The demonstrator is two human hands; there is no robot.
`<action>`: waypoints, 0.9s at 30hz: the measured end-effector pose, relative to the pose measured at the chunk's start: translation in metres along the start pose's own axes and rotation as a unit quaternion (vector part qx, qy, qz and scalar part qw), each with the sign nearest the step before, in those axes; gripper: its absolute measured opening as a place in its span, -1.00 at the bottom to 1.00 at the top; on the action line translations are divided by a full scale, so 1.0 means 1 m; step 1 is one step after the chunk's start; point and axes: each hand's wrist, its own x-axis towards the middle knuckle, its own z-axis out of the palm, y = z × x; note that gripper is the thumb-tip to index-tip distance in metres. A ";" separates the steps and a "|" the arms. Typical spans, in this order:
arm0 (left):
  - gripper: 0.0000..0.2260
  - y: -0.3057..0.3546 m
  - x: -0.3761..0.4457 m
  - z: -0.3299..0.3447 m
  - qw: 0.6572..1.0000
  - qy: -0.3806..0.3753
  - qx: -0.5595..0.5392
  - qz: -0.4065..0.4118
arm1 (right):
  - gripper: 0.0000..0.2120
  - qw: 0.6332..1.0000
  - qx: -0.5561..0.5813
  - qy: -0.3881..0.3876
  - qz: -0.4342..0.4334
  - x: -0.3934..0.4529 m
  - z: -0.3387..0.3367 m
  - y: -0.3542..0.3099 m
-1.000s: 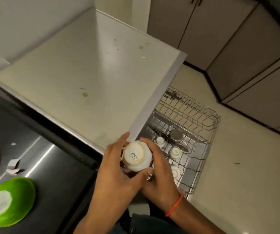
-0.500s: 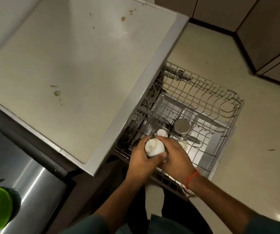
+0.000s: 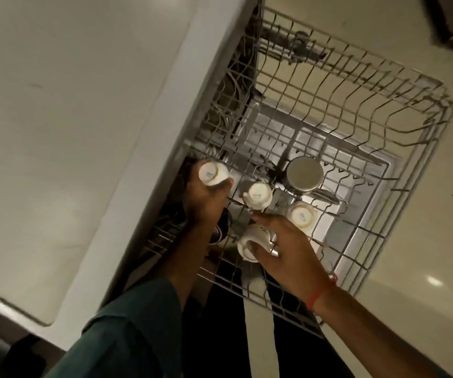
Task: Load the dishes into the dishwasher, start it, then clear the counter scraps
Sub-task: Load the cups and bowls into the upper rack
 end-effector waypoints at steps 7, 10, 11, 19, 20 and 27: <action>-0.43 -0.004 0.000 0.008 0.996 0.023 0.033 0.076 | -0.55 1.000 0.015 0.018 0.005 0.010 -0.004 0.001; -0.41 -0.003 0.003 0.003 0.994 0.024 0.030 0.102 | -0.55 0.999 0.019 0.029 -0.010 0.022 -0.007 -0.002; -0.41 -0.002 0.004 0.001 0.993 0.022 0.031 0.108 | -0.54 0.999 0.020 0.032 -0.015 0.025 -0.008 -0.003; -0.46 -0.014 0.013 0.007 0.988 -0.021 0.080 0.133 | -0.54 0.999 0.012 0.026 -0.015 0.025 -0.004 0.001; -0.46 -0.016 0.013 0.009 0.985 -0.026 0.096 0.138 | -0.54 1.000 0.009 0.021 -0.011 0.024 -0.003 0.003; -0.40 -0.019 0.011 0.011 0.971 -0.018 0.187 0.147 | -0.52 1.000 -0.002 0.016 -0.014 0.018 -0.004 0.009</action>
